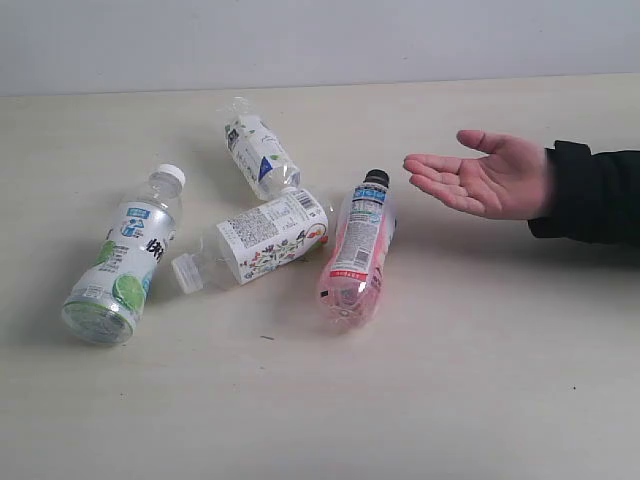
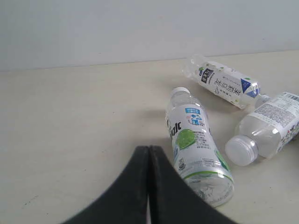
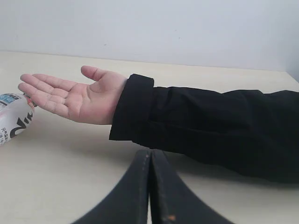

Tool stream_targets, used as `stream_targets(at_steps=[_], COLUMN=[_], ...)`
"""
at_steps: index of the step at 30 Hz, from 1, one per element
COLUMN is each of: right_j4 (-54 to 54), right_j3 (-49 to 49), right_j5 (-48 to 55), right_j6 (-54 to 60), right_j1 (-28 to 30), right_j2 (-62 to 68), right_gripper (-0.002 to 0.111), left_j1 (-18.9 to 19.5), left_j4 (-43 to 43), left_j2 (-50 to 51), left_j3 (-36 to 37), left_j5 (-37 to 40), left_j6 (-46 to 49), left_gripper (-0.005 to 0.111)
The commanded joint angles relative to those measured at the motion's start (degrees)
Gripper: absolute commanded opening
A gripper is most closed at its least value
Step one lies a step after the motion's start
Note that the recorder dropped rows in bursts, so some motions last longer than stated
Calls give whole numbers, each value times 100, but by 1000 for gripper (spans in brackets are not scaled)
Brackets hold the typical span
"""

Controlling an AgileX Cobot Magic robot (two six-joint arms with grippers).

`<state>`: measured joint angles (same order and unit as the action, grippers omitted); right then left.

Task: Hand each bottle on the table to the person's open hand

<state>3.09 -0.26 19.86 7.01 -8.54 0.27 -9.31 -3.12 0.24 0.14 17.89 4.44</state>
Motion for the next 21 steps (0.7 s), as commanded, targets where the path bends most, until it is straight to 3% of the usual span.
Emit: stream_targets(at_steps=[1,16,21], right_j4=[-15,-15,-15], right_j3=[26,26,26], right_j5=[-21,-21,-21], right_j6=[34,34,34], right_j1=[20,20,20], right_j2=[-27,-27,-27], right_gripper=[0,0,0], left_j1=[15,15,15], left_j4=[-3,-3,218], left_j2=[-24,-24,-24], left_j3=[-14,-14,-14], left_j5=[-30,-44,-669], left_j6=[-16,-6,409], left_gripper=[0,0,0])
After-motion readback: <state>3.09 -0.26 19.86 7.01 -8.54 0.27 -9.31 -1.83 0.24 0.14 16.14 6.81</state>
